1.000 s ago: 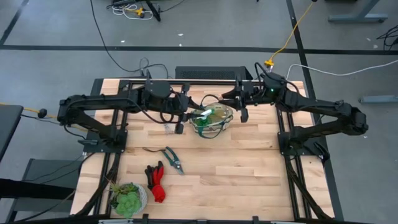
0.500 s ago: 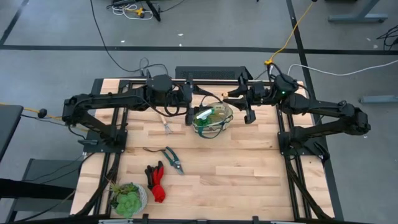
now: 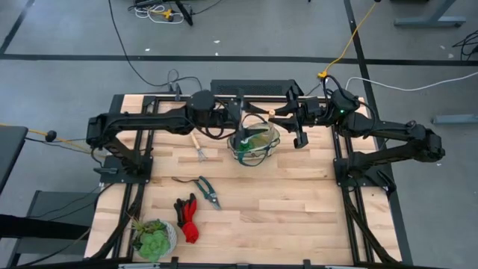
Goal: Pick & Place Garden tools in Gardening bag
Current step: Put the bottom brown hand rake into the gardening bag
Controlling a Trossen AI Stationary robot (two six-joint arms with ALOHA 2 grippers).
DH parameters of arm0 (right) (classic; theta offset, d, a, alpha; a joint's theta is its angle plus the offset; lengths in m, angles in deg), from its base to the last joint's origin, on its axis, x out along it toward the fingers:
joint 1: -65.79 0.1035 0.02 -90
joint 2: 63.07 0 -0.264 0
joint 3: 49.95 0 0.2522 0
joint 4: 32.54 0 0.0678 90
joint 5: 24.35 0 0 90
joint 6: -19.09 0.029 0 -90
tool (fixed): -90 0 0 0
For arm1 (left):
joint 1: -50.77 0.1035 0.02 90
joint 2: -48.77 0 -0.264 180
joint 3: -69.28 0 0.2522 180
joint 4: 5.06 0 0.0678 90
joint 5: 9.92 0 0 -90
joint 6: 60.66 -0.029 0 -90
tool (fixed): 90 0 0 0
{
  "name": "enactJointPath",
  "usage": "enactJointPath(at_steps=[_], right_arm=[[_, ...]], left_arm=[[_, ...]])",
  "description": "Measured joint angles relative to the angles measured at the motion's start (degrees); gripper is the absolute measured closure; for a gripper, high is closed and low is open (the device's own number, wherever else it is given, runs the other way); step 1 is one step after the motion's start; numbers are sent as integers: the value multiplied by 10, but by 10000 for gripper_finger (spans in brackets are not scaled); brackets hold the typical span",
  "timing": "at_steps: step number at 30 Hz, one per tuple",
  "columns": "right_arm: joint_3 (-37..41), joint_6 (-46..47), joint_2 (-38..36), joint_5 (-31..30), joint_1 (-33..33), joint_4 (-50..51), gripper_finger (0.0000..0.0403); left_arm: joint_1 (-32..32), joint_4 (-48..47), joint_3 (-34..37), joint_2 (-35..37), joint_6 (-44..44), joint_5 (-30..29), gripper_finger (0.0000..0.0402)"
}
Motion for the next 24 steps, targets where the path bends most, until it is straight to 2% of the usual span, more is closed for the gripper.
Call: enactJointPath(at_steps=[6, 18, 24], right_arm=[[0, -2, 0, 0, 0, 3, 330], [0, -2, 1, 0, 0, 11, 330], [0, -2, 1, 0, 0, 15, 330]], left_arm=[[0, 52, 0, -20, 26, 17, 145], [0, 71, 0, -42, 44, 9, 145], [0, 128, 0, -64, 55, 8, 145]])
